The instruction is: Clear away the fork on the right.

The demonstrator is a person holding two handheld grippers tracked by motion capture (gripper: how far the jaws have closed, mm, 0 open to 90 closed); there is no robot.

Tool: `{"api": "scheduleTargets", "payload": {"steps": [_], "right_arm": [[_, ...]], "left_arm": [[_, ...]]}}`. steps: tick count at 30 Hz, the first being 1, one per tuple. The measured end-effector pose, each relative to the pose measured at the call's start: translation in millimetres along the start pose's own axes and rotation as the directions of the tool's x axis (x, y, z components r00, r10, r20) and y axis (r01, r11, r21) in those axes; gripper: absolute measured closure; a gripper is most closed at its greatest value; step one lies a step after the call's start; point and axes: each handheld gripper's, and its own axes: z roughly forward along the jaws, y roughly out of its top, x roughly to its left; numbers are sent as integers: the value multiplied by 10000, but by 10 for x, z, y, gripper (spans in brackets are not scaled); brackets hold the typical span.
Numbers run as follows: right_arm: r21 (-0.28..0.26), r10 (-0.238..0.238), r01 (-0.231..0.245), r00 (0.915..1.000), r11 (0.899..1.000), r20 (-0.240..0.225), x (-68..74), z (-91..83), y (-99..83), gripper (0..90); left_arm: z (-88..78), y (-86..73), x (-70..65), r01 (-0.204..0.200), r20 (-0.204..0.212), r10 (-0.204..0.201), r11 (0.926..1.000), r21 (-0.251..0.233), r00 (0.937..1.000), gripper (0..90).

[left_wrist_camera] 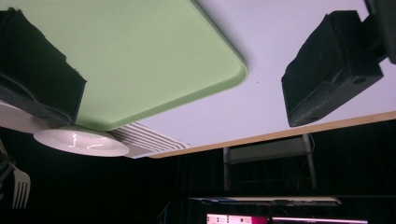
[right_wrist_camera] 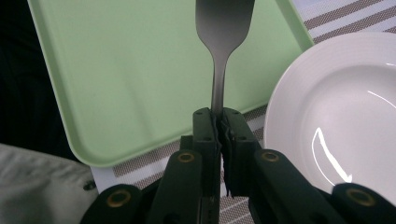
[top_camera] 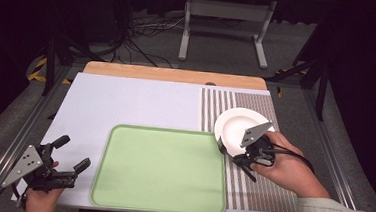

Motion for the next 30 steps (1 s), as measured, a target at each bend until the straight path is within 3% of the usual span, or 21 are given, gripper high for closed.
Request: {"api": "scheduleTargets", "payload": {"steps": [5,13,24,30], "right_arm": [[-16,688,-688,9976,9976,-31,52,27,179,857],[-64,1129,-1129,9936,9936,66,144,131,470,857],[5,1393,-1393,9902,9903,-104,198,289,662,857],[258,1969,-1967,9804,9801,-54,214,388,752,857]], "left_arm": [[-1,2,8,-13,17,13,10000,-14,10000,3],[-11,5,11,-26,12,26,10000,-33,10000,3],[-16,2,15,-46,5,46,10000,-70,10000,3],[-13,-1,15,-55,21,55,10000,-53,10000,3]]}}
